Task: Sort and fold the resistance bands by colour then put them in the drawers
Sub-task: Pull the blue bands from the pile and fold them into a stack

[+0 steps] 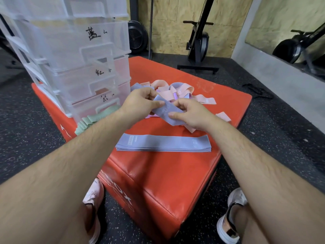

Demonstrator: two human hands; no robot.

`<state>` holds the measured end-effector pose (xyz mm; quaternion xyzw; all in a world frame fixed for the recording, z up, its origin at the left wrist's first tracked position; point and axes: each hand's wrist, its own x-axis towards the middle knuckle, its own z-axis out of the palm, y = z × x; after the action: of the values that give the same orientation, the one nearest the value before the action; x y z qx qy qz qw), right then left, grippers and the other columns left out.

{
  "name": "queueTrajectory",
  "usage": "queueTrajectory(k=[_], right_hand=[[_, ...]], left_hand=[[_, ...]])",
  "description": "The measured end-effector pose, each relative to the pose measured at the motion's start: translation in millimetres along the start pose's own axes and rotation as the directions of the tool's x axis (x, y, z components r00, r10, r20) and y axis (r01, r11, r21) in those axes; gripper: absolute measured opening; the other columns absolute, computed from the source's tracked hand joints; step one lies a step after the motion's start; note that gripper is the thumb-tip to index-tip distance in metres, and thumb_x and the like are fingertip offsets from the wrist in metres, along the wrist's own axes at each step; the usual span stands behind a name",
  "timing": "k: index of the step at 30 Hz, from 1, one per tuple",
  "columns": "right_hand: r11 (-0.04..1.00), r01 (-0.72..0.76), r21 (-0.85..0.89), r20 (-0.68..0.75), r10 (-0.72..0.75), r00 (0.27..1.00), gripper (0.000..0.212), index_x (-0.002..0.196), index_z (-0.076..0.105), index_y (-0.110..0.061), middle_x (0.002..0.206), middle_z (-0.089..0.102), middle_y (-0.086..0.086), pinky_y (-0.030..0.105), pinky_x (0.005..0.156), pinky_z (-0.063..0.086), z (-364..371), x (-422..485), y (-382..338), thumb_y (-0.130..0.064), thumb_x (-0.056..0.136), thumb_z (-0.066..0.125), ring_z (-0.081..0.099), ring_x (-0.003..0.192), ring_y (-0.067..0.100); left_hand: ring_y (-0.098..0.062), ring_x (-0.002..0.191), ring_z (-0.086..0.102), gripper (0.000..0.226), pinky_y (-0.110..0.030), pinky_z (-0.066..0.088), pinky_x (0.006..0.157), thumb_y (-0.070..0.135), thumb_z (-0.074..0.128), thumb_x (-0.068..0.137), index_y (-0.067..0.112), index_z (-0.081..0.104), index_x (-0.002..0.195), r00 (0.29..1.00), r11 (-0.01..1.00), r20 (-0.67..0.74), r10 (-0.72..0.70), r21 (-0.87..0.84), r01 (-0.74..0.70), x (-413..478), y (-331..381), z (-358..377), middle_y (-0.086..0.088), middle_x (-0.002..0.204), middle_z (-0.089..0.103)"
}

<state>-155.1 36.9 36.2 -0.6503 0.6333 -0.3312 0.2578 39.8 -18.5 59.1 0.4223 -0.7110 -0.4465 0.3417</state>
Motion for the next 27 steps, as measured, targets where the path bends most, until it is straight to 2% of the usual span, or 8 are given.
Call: queueTrajectory(k=[3,7,9,11,14,16,20,27], right_hand=[[0.991,-0.069,-0.118,0.035,0.074,0.997,0.02,0.097,0.064,-0.014,0.085,0.067,0.01,0.035,0.063,0.048,-3.9,-1.9,8.2,-0.029,0.089,0.074,0.057,0.067,0.017],[0.935,-0.097,-0.342,0.038,0.117,0.992,0.02,0.107,0.062,-0.022,0.091,0.061,-0.008,0.028,0.059,0.042,-9.2,-6.3,19.0,-0.028,0.089,0.071,0.059,0.072,0.012],[0.914,-0.121,-0.387,0.034,0.145,0.989,0.019,0.108,0.062,-0.02,0.092,0.061,-0.006,0.028,0.06,0.045,-12.6,-8.5,24.1,-0.024,0.09,0.069,0.061,0.075,0.014],[0.893,-0.141,-0.428,0.015,0.163,0.987,0.011,0.099,0.061,-0.019,0.094,0.064,0.0,0.034,0.067,0.05,-16.4,-9.8,28.7,-0.022,0.091,0.068,0.065,0.083,0.022],[0.87,-0.153,-0.468,-0.051,0.146,0.988,0.01,0.097,0.062,-0.025,0.092,0.063,-0.004,0.034,0.072,0.041,-25.2,-10.5,32.4,-0.023,0.089,0.068,0.061,0.091,0.023],[0.868,-0.197,-0.456,-0.106,0.167,0.98,0.012,0.099,0.065,-0.023,0.092,0.065,-0.003,0.033,0.069,0.04,-33.3,-11.5,33.8,-0.026,0.088,0.067,0.059,0.088,0.022],[0.858,-0.288,-0.427,-0.186,0.228,0.956,0.014,0.08,0.059,-0.024,0.079,0.059,-0.006,0.034,0.068,0.034,-53.0,-16.0,46.2,-0.029,0.088,0.069,0.053,0.076,0.02],[0.944,-0.329,0.005,-0.176,0.325,0.929,0.009,0.099,0.07,-0.01,0.087,0.074,0.005,0.025,0.065,0.053,-78.9,-31.7,43.5,-0.012,0.091,0.073,0.068,0.073,0.012]], left_hand=[[-0.037,0.086,0.072,0.017,-0.054,0.06,0.079,0.017,0.079,0.082,0.006,0.069,0.091,0.999,0.998,-0.019,-0.039,-0.052,0.037,0.1,-3.4,-12.0,-0.017,0.091,0.074],[-0.023,0.072,0.071,0.008,-0.034,0.061,0.062,0.005,0.073,0.087,0.003,0.065,0.088,0.997,0.986,-0.051,-0.056,-0.157,0.047,-0.6,-3.6,-25.3,-0.011,0.083,0.074],[-0.015,0.064,0.069,0.011,-0.026,0.055,0.058,0.004,0.071,0.087,0.01,0.064,0.081,0.995,0.98,-0.079,-0.061,-0.195,0.045,-1.2,-3.4,-33.4,-0.005,0.076,0.072],[-0.015,0.065,0.067,0.015,-0.025,0.055,0.062,0.006,0.072,0.087,0.013,0.063,0.078,0.991,0.979,-0.109,-0.073,-0.198,0.05,-0.2,-7.2,-42.3,-0.004,0.077,0.072],[-0.017,0.067,0.065,0.019,-0.029,0.057,0.065,0.007,0.074,0.085,0.014,0.06,0.074,0.984,0.976,-0.149,-0.101,-0.209,0.068,-0.2,-13.4,-52.5,-0.005,0.077,0.068],[-0.018,0.066,0.065,0.018,-0.03,0.057,0.065,0.008,0.075,0.084,0.014,0.061,0.075,0.978,0.976,-0.172,-0.116,-0.203,0.08,0.6,-17.5,-58.8,-0.004,0.075,0.068],[-0.017,0.069,0.065,0.017,-0.025,0.056,0.062,0.01,0.075,0.085,0.015,0.062,0.076,0.964,0.97,-0.222,-0.148,-0.224,0.097,2.0,-22.8,-72.7,-0.006,0.079,0.067],[-0.017,0.069,0.062,0.02,-0.022,0.053,0.054,0.011,0.075,0.085,0.014,0.056,0.079,0.959,0.972,-0.174,-0.223,-0.109,0.207,1.0,-39.2,-81.9,-0.007,0.087,0.064]])
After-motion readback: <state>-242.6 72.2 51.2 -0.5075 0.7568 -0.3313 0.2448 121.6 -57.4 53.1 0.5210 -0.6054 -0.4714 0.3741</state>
